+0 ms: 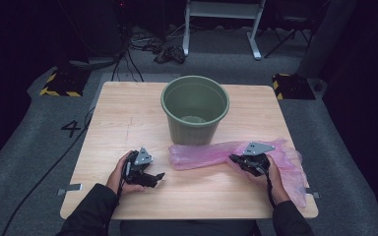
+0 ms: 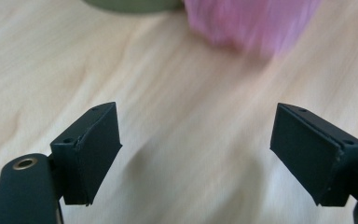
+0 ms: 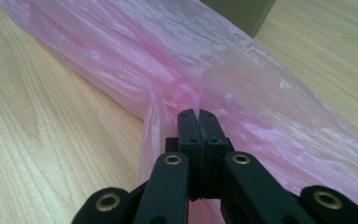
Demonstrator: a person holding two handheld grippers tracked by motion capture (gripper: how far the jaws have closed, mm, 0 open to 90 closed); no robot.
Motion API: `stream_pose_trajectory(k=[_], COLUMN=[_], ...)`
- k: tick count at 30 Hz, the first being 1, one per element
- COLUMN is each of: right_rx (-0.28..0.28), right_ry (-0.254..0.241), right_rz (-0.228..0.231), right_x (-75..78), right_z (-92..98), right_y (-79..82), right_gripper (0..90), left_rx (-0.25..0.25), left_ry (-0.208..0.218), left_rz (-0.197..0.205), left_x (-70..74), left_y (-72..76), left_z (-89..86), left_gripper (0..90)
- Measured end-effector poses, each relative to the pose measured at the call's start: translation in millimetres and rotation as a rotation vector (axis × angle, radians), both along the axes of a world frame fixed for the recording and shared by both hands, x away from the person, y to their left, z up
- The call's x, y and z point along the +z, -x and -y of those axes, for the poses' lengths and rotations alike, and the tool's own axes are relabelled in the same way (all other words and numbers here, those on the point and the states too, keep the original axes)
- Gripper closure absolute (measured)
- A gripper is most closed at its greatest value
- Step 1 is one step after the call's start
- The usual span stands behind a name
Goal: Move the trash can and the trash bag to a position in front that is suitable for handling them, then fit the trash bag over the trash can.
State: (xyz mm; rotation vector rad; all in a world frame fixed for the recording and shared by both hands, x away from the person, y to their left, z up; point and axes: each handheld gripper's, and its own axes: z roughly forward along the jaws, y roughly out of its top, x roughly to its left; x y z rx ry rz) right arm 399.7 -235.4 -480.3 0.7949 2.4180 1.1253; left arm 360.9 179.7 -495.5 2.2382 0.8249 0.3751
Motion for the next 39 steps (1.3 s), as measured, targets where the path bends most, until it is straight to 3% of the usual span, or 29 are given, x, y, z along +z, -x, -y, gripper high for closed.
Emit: stream_pose_trajectory(k=[9,21,39], right_rx=[0.012,0.022,0.018], right_ry=[-0.005,-0.021,-0.111], right_rz=[0.047,0.104,0.237], right_x=[6.9,16.9,50.1], right_z=[-2.1,-1.4,10.4], right_y=[1.2,7.5,25.0], right_gripper=[90.0,90.0,90.0], left_rx=[0.014,0.021,0.019], left_ry=[0.007,0.019,0.015], left_rz=[-0.03,-0.023,-0.028], left_x=[-6.0,-8.2,-8.4], left_y=[-2.1,-4.7,-7.2], left_z=[-10.9,-10.0,-8.4], left_gripper=[16.0,13.7,11.4])
